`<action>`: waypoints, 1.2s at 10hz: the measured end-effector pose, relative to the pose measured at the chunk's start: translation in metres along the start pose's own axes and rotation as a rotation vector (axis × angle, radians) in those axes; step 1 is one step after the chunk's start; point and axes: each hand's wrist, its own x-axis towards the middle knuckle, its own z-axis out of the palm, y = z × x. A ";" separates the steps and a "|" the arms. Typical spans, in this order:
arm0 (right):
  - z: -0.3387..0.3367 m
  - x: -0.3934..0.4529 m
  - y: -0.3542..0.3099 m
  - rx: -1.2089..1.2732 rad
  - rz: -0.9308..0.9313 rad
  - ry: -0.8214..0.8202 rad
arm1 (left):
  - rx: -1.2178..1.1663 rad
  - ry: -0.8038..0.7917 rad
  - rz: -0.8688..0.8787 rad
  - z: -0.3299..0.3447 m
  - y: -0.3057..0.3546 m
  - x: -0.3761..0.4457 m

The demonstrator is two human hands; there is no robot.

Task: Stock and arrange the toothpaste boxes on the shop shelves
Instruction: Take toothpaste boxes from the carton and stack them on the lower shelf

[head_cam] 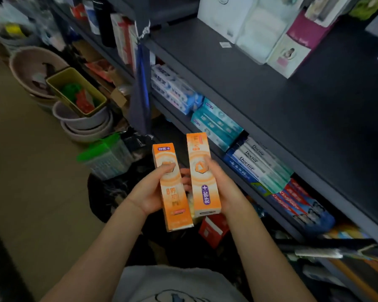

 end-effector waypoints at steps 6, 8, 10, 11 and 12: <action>0.081 0.168 -0.010 0.654 -0.135 0.137 | 0.065 0.065 -0.140 -0.065 0.119 0.125; 0.086 0.175 -0.013 0.777 -0.129 0.201 | 0.088 0.002 -0.124 -0.067 0.117 0.129; 0.080 0.166 -0.004 0.614 -0.051 0.207 | 0.123 0.008 -0.203 -0.076 0.128 0.138; 0.068 0.159 0.000 0.531 -0.027 0.198 | 0.146 0.060 -0.231 -0.082 0.132 0.144; 0.058 0.156 0.004 0.573 -0.069 0.101 | 0.126 0.088 -0.212 -0.089 0.130 0.149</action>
